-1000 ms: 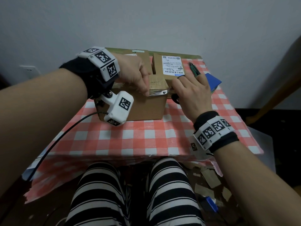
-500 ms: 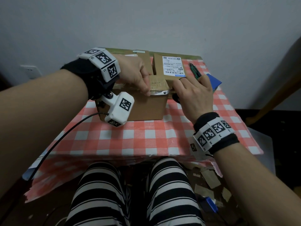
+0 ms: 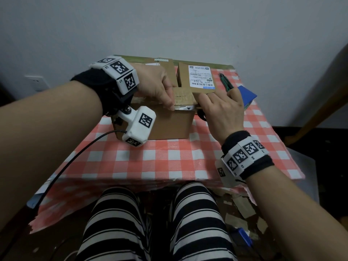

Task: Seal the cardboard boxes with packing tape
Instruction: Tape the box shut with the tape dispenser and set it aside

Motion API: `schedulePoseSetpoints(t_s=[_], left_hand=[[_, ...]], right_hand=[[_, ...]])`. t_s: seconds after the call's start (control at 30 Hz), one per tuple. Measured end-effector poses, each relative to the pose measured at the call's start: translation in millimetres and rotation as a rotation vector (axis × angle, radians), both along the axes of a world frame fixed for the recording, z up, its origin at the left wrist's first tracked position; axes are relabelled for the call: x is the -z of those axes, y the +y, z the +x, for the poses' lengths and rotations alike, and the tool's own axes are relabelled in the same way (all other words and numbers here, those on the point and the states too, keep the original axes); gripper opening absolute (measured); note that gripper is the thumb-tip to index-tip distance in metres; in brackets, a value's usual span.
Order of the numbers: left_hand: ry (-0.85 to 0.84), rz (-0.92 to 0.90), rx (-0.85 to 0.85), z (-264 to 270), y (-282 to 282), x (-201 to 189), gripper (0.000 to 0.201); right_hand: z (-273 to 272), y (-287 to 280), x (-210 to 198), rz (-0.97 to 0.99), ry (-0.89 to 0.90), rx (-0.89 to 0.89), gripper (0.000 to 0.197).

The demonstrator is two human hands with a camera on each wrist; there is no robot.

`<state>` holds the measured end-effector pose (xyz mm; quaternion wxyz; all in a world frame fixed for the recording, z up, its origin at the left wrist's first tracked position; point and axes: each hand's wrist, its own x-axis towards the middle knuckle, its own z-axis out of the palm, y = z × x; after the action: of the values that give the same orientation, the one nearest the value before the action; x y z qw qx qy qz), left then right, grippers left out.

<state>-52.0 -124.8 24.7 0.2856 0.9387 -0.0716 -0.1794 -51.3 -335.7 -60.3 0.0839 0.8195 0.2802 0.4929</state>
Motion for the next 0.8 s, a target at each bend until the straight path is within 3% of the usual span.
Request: schedulePoseSetpoints(t_s=[0.43, 0.6, 0.73, 0.8], left_hand=[[0.008, 0.004, 0.031, -1.6, 2.0, -0.1, 0.032], [0.032, -0.08, 0.025, -2.9, 2.0, 0.2, 0.052], [0.148, -0.282, -0.044, -5.3, 1.0, 1.0, 0.015], [0.19, -0.371, -0.062, -5.7, -0.1, 1.1, 0.008]], right_hand=[[-3.8, 14.8, -1.8, -0.049, 0.022, -0.016, 0.027], [-1.7, 14.2, -3.2, -0.033, 0.038, -0.046, 0.03], [1.1, 8.9, -0.8, 0.006, 0.029, -0.083, 0.028], [3.4, 4.3, -0.3, 0.057, 0.033, -0.102, 0.025]])
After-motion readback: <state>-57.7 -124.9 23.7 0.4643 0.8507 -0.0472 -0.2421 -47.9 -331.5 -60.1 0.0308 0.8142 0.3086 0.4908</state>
